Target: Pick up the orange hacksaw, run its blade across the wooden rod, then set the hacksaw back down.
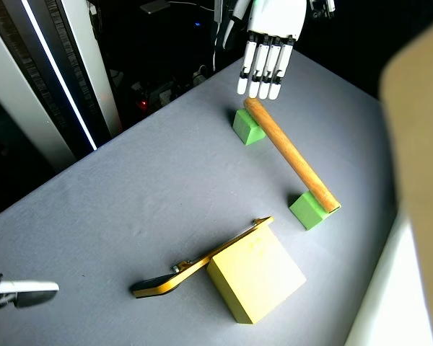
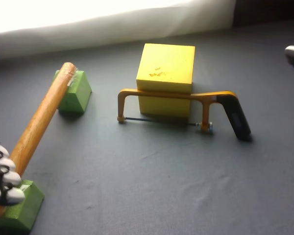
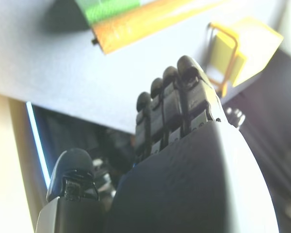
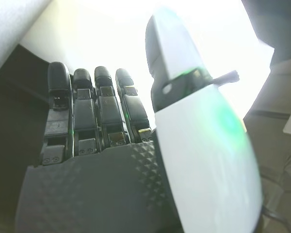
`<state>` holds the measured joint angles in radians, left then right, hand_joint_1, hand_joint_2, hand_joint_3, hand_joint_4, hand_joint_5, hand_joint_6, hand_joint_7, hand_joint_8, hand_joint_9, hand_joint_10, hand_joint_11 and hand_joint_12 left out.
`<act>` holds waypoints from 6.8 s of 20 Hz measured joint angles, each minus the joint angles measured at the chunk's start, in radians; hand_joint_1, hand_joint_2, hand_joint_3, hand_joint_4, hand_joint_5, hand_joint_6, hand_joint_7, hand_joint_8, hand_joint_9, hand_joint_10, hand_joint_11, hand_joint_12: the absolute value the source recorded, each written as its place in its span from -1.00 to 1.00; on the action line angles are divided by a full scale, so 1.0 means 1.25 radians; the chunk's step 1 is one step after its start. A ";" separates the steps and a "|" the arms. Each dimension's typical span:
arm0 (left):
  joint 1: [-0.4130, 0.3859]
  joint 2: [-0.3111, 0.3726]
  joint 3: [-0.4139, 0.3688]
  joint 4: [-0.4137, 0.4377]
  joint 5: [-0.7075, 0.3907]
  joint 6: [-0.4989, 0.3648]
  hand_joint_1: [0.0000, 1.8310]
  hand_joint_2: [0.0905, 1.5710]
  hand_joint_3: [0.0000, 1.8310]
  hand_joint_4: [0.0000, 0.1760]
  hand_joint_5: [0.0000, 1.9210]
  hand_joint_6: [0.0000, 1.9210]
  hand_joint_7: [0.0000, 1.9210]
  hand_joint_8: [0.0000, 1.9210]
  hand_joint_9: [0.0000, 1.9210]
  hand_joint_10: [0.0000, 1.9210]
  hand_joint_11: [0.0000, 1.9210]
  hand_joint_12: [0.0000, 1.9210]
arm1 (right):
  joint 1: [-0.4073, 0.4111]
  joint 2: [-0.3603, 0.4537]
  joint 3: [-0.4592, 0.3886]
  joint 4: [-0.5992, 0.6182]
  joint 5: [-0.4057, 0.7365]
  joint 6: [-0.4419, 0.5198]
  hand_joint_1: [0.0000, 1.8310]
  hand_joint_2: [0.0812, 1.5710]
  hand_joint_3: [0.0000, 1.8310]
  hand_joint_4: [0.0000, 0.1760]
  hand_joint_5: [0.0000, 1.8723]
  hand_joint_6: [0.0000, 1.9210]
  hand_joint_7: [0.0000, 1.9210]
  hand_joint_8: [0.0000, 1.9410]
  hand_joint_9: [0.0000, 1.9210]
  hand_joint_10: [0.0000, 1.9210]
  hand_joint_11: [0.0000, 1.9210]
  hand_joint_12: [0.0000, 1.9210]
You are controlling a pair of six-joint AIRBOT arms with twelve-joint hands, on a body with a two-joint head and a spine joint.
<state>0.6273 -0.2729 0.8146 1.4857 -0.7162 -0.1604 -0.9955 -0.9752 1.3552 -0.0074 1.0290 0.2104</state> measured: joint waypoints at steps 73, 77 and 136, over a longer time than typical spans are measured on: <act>0.111 -0.139 0.178 -0.029 -0.079 -0.001 -0.89 0.60 -1.00 -1.00 -0.82 -0.99 -0.81 -0.99 -0.83 -0.99 -1.00 -0.60 | 0.194 -0.222 0.071 -0.042 -0.250 0.015 0.09 0.46 -1.00 -1.00 -0.79 -1.00 -0.78 -1.00 -0.78 -1.00 -1.00 -0.34; 0.111 -0.139 0.177 -0.029 -0.078 -0.001 -0.86 0.60 -1.00 -1.00 -0.84 -1.00 -0.82 -1.00 -0.85 -1.00 -1.00 -0.65 | 0.194 -0.224 0.071 -0.043 -0.252 0.009 0.08 0.49 -0.99 -1.00 -0.78 -1.00 -0.77 -1.00 -0.77 -1.00 -1.00 -0.28; 0.106 -0.148 0.179 -0.037 -0.082 -0.001 -0.85 0.59 -1.00 -1.00 -0.77 -1.00 -0.79 -1.00 -0.81 -0.99 -1.00 -0.50 | 0.168 -0.222 -0.351 0.499 0.383 -0.376 0.50 0.42 -1.00 -1.00 -0.13 0.05 -0.05 0.10 0.01 0.34 0.03 0.42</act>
<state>0.7601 -0.4576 1.0386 1.4399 -0.8188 -0.1619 -0.7860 -1.2522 0.9165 0.6159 1.5078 -0.2600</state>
